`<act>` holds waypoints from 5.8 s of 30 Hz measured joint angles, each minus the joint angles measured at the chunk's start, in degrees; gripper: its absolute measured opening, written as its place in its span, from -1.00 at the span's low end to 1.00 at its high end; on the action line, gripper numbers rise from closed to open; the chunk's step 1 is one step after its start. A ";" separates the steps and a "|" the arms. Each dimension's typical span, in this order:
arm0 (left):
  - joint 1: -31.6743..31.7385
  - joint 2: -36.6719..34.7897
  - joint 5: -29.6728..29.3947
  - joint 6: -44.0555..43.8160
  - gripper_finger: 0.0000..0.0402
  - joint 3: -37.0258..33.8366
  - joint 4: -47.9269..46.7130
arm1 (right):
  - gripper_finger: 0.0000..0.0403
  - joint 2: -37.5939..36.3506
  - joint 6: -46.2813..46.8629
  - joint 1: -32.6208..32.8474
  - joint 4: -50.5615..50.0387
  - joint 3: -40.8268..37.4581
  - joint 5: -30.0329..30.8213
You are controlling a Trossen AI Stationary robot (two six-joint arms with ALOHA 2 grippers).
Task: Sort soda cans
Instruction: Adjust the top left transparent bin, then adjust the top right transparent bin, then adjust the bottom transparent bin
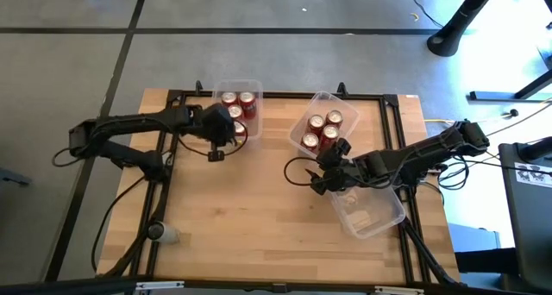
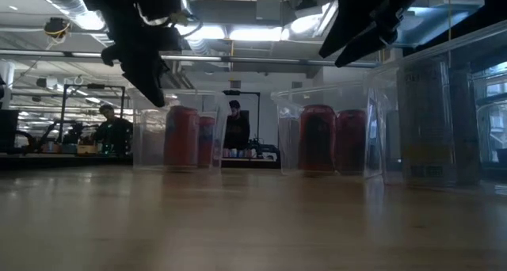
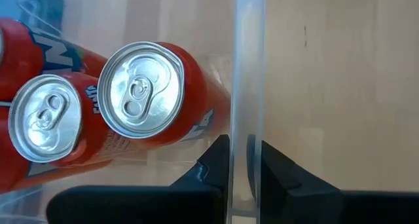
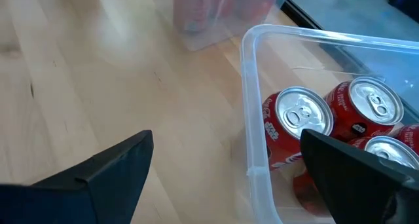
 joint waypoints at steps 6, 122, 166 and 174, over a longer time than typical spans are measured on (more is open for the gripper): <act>5.89 0.32 3.03 4.62 -0.82 -0.02 0.95 | 0.90 -0.01 -0.02 0.00 0.00 0.00 0.00; -5.27 -7.98 2.94 -17.94 0.05 6.94 -3.35 | 0.09 8.92 -42.12 -25.52 -2.33 16.66 -24.97; -11.68 -7.78 2.97 -23.05 0.05 6.90 -3.12 | 0.43 1.60 34.31 6.36 -42.78 13.89 -46.48; -12.75 -7.78 2.97 -23.31 0.05 6.90 -2.56 | -0.12 1.57 37.61 8.31 -35.15 7.62 -46.18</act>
